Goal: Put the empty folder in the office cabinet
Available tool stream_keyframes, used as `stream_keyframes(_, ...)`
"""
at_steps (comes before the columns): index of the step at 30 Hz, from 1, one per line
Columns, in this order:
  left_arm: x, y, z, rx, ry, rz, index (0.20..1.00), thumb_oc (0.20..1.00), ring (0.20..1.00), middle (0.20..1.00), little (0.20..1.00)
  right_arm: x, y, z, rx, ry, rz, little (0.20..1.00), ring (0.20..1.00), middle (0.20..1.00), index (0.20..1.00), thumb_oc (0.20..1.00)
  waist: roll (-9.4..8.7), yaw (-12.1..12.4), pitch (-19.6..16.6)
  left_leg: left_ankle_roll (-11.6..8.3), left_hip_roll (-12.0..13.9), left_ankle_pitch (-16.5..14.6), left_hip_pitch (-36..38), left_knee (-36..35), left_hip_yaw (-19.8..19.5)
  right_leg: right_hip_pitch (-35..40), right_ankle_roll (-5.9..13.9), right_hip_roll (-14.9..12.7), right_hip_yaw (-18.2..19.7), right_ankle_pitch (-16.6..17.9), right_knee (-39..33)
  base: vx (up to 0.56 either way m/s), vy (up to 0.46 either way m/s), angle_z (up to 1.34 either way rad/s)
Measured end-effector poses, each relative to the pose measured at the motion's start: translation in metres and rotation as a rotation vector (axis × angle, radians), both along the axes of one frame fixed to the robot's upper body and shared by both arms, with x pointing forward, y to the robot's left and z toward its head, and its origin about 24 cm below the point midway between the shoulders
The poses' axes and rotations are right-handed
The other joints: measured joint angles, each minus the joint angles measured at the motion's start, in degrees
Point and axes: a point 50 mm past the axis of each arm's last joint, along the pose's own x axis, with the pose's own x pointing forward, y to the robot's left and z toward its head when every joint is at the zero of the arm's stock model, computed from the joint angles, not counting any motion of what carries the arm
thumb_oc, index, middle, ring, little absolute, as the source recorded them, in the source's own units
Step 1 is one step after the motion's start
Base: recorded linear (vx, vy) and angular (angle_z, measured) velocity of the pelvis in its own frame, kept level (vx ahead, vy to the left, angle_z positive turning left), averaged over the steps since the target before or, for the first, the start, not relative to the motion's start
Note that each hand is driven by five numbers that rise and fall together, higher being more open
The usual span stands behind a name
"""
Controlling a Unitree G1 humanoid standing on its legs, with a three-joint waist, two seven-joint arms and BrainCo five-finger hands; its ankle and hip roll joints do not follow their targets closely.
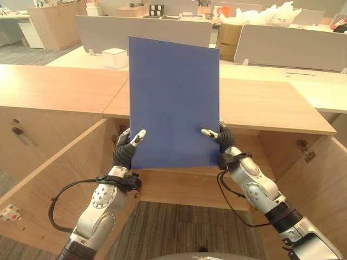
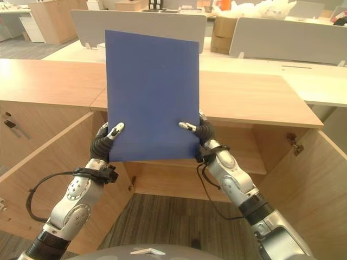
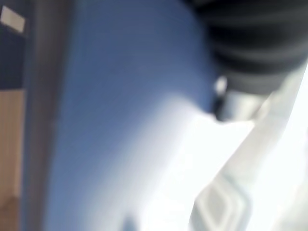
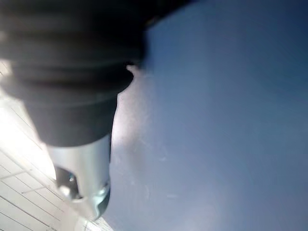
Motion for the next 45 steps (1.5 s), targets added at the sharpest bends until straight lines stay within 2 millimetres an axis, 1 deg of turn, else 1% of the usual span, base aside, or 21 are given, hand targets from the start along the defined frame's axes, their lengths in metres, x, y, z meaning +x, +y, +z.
stream_keyframes(1,0.0,0.0,0.0,0.0,0.0,-0.002,0.2,0.2,0.2,0.2,0.2,0.0,-0.001,0.0,-0.001,0.001,0.0,0.2,0.2,0.2,0.2,0.2,0.0,0.0,0.0,0.0,0.0,0.0,0.0,0.0,0.0,0.0,0.01,0.0,0.0,0.0,0.0,0.0,0.0,0.0)
stream_keyframes(6,-0.001,-0.001,-0.001,-0.001,-0.001,-0.017,0.2,0.2,0.2,0.2,0.2,-0.001,-0.002,-0.002,0.022,0.008,-0.007,0.2,0.2,0.2,0.2,0.2,-0.05,0.0,0.0,0.0,0.0,0.0,-0.1,0.0,0.1,-0.2,0.03,0.0,-0.1,-0.1,0.0,0.0,0.0,0.0)
stream_keyframes(11,-0.007,0.0,-0.009,-0.003,0.034,-0.022,0.2,0.2,0.2,0.2,0.2,-0.008,-0.002,-0.015,0.015,0.064,0.0,0.2,0.2,0.2,0.2,0.2,-0.07,0.0,0.0,-0.01,0.0,0.0,-0.2,0.0,0.1,-0.3,-0.21,0.0,-0.1,0.1,0.0,0.0,0.0,0.0)
stream_keyframes(12,-0.007,0.0,-0.009,-0.002,0.039,-0.024,0.696,0.696,0.696,0.696,0.696,-0.008,-0.002,-0.016,0.015,0.068,-0.002,0.2,0.2,0.2,0.2,0.2,-0.07,0.0,0.0,-0.01,0.0,0.0,-0.2,0.0,0.1,-0.3,-0.21,0.0,-0.1,0.1,0.0,0.0,0.0,0.0)
stream_keyframes(13,-0.007,0.0,-0.009,-0.002,0.039,-0.025,1.0,1.0,1.0,1.0,1.0,-0.008,-0.002,-0.016,0.015,0.068,-0.004,0.2,0.2,0.2,0.2,0.2,-0.07,0.0,0.0,-0.01,0.0,0.0,-0.2,0.0,0.1,-0.3,-0.21,0.0,-0.1,0.1,0.0,0.0,0.0,0.0)
stream_keyframes(18,-0.01,-0.001,-0.012,0.047,0.031,-0.045,1.0,1.0,1.0,1.0,1.0,-0.007,-0.005,-0.024,-0.028,0.081,-0.024,0.2,0.2,0.2,0.2,0.2,-0.11,-0.1,-0.1,-0.01,0.0,0.0,-0.3,0.0,0.0,-0.3,0.04,0.0,-0.2,-0.1,0.0,0.0,0.0,0.0)
stream_keyframes(21,-0.018,0.009,-0.037,0.131,0.098,-0.004,1.0,1.0,1.0,1.0,1.0,-0.017,-0.016,-0.047,-0.082,0.148,-0.056,0.2,0.2,0.2,0.2,0.2,-0.25,0.1,-0.1,-0.02,0.0,0.0,-0.4,-0.2,-0.2,-0.2,-0.09,-0.1,-0.8,-0.2,-0.1,0.0,-0.008,0.07)
stream_keyframes(22,-0.026,0.019,-0.056,0.193,0.166,0.019,1.0,1.0,1.0,1.0,1.0,-0.028,-0.029,-0.066,-0.172,0.211,-0.062,0.2,0.2,0.2,0.2,0.2,-0.58,0.9,0.1,-0.02,0.1,0.0,-0.9,-0.4,-0.5,-0.5,-0.07,-0.2,-1.0,-0.2,0.1,-0.01,-0.01,0.15)
stream_keyframes(23,-0.026,0.024,-0.063,0.233,0.188,0.033,1.0,1.0,1.0,1.0,1.0,-0.036,-0.041,-0.077,-0.224,0.248,-0.065,0.2,0.2,0.2,0.2,0.2,-0.79,1.4,0.0,0.01,0.1,0.0,-1.0,-0.4,-1.0,-0.5,0.11,-0.2,-1.2,-0.5,-0.2,0.0,-0.001,0.21)
stream_keyframes(25,-0.038,0.041,-0.084,0.322,0.29,0.076,1.0,1.0,1.0,1.0,1.0,-0.056,-0.059,-0.103,-0.356,0.365,-0.046,0.2,0.2,0.2,0.2,0.2,-1.47,1.8,0.5,-0.08,0.1,0.2,-1.4,-0.2,-1.6,-0.6,0.07,-0.3,-1.6,-0.5,-0.1,-0.01,0.002,0.17)
stream_keyframes(27,-0.052,0.057,-0.099,0.463,0.361,0.058,1.0,1.0,1.0,1.0,1.0,-0.072,-0.075,-0.117,-0.448,0.409,0.011,0.2,0.2,0.2,0.2,0.2,-1.62,2.6,0.7,-0.09,0.2,0.3,-1.6,-0.5,-1.8,-0.5,0.07,-0.3,-2.1,-0.5,-0.1,-0.01,-0.001,0.08)
stream_keyframes(29,-0.065,0.078,-0.117,0.595,0.46,0.057,1.0,1.0,1.0,1.0,1.0,-0.081,-0.086,-0.127,-0.537,0.46,0.066,0.2,0.2,0.2,0.2,0.2,-1.7,2.7,0.8,-0.09,0.1,0.3,-1.6,-0.5,-1.8,-0.6,0.18,-0.4,-2.4,-0.6,-0.2,0.0,0.0,0.0)
stream_keyframes(30,-0.07,0.089,-0.126,0.661,0.51,0.059,1.0,1.0,1.0,1.0,1.0,-0.087,-0.093,-0.137,-0.582,0.509,0.088,0.2,0.2,0.2,0.2,0.2,-1.88,2.9,0.8,-0.1,0.1,0.3,-1.7,-0.5,-1.9,-0.6,0.24,-0.5,-2.4,-0.7,-0.2,-0.01,-0.011,0.06)
stream_keyframes(32,-0.076,0.099,-0.136,0.746,0.563,0.056,1.0,1.0,1.0,1.0,1.0,-0.096,-0.099,-0.152,-0.64,0.584,0.112,0.2,0.2,0.2,0.2,0.2,-2.16,3.0,1.1,-0.11,0.2,0.3,-2.0,-0.5,-2.2,-0.7,0.23,-0.6,-2.6,-0.7,-0.2,-0.01,-0.011,0.08)
stream_keyframes(33,-0.082,0.101,-0.144,0.81,0.594,0.04,1.0,1.0,1.0,1.0,1.0,-0.103,-0.101,-0.164,-0.683,0.643,0.145,0.2,0.2,0.2,0.2,0.2,-2.44,3.3,1.6,-0.09,0.1,0.4,-2.2,-0.5,-2.3,-0.8,0.24,-0.6,-2.7,-0.7,-0.2,-0.01,-0.008,0.05)
stream_keyframes(35,-0.084,0.1,-0.148,0.83,0.605,0.028,1.0,1.0,1.0,1.0,1.0,-0.105,-0.1,-0.167,-0.695,0.652,0.163,0.2,0.2,0.2,0.2,0.2,-2.56,3.3,1.8,-0.1,0.1,0.5,-2.2,-0.5,-2.3,-0.9,0.24,-0.7,-2.7,-0.7,-0.2,0.0,-0.003,0.02)
stream_keyframes(36,-0.085,0.096,-0.149,0.839,0.601,0.018,1.0,1.0,1.0,1.0,1.0,-0.103,-0.093,-0.166,-0.677,0.641,0.18,0.2,0.2,0.2,0.2,0.2,-2.55,3.4,1.9,-0.13,0.2,0.5,-2.4,-0.5,-2.3,-1.1,0.32,-0.6,-2.7,-0.7,-0.2,0.0,0.0,0.0)
stream_keyframes(40,-0.081,0.084,-0.151,0.825,0.578,0.029,1.0,1.0,1.0,1.0,1.0,-0.09,-0.077,-0.161,-0.638,0.59,0.182,0.2,0.2,0.2,0.2,0.2,-2.12,3.2,2.1,-0.14,0.2,0.5,-2.4,-0.5,-2.3,-1.1,0.35,-0.6,-2.7,-0.6,-0.2,0.0,0.0,0.0)
stream_keyframes(42,-0.075,0.076,-0.152,0.802,0.562,0.045,1.0,1.0,1.0,1.0,1.0,-0.083,-0.066,-0.158,-0.596,0.572,0.147,0.2,0.2,0.2,0.2,0.2,-1.59,3.2,2.5,-0.14,0.2,0.5,-2.4,-0.4,-2.4,-1.1,0.33,-0.5,-2.7,-0.6,-0.2,0.0,0.0,0.0)
stream_keyframes(44,-0.072,0.075,-0.157,0.809,0.575,0.061,1.0,1.0,1.0,1.0,1.0,-0.079,-0.061,-0.161,-0.559,0.582,0.105,0.2,0.2,0.2,0.2,0.2,-1.48,3.2,2.6,-0.14,0.2,0.5,-2.6,0.0,-2.3,-1.3,0.32,-0.5,-2.7,-0.6,-0.2,-0.03,-0.009,0.0)
stream_keyframes(45,-0.072,0.076,-0.162,0.822,0.601,0.073,1.0,1.0,1.0,1.0,1.0,-0.077,-0.06,-0.164,-0.538,0.597,0.062,0.2,0.2,0.2,0.2,0.2,-1.09,3.2,2.8,-0.14,0.2,0.5,-2.8,0.0,-2.4,-1.5,0.32,-0.6,-2.7,-0.6,-0.2,-0.1,-0.016,0.02)
